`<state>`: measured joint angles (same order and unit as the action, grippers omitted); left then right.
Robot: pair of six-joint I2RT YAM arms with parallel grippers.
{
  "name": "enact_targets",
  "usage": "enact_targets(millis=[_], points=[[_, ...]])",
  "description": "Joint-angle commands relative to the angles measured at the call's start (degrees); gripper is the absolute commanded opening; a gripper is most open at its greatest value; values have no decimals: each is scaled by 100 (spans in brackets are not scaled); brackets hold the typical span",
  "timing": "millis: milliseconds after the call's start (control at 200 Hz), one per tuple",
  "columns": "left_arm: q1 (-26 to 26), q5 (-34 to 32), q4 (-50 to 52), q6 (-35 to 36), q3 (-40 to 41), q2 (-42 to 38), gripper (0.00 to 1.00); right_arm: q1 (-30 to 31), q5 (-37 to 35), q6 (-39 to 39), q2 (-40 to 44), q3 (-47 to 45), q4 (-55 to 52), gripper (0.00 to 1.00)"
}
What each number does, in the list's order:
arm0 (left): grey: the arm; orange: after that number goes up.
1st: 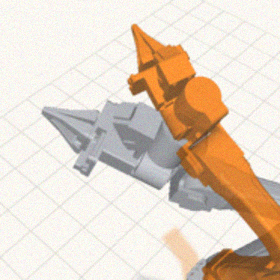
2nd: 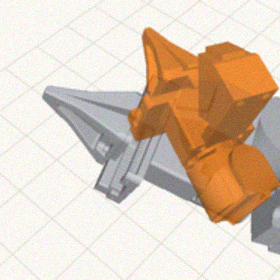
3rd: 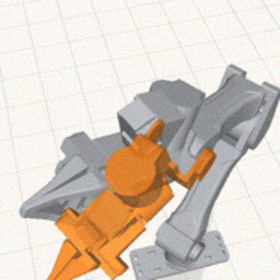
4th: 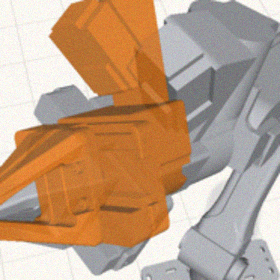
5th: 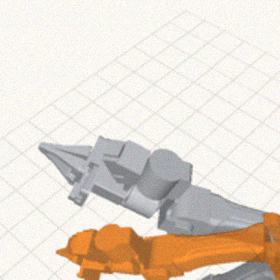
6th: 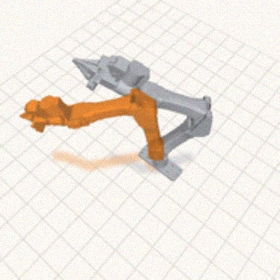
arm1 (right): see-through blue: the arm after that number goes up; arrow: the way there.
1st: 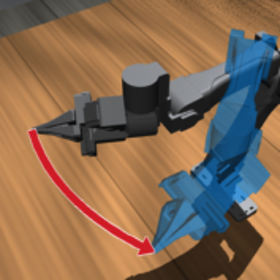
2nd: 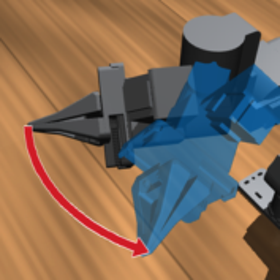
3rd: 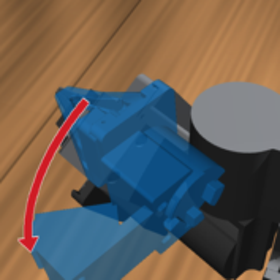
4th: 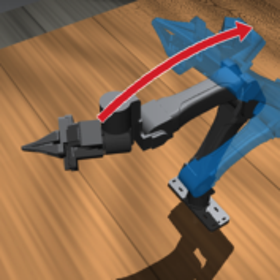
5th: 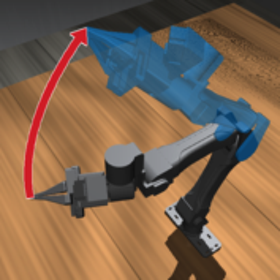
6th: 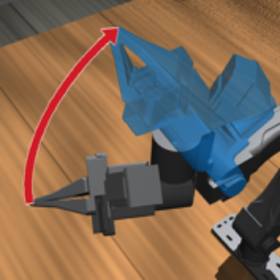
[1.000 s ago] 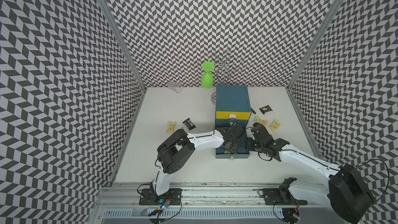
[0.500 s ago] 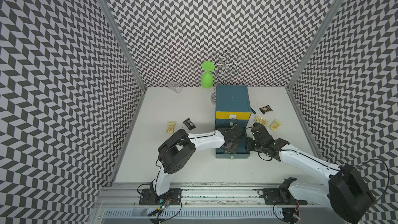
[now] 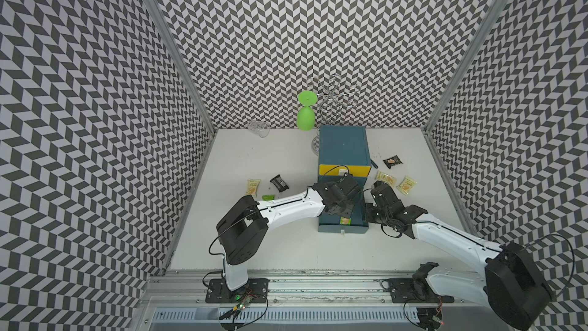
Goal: Take the cookies out of the drawer
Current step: Pick up the cookie from the drawer.
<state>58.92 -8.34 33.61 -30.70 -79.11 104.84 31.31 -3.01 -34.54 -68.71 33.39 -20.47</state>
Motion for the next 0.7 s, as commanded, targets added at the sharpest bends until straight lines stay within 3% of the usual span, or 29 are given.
enact_targets(millis=[0,105,365,696], points=[[40,-87,72,105,-79,-187,39,-28,-25,-17,-128,-186,87,0],[24,163,96,185,-113,-81,44,-28,-8,-17,-136,-187,96,0],[30,787,5,220,-19,460,71,-26,35,-17,-164,-163,113,0],[18,1324,127,308,-116,1010,76,-28,34,29,-131,-164,113,0]])
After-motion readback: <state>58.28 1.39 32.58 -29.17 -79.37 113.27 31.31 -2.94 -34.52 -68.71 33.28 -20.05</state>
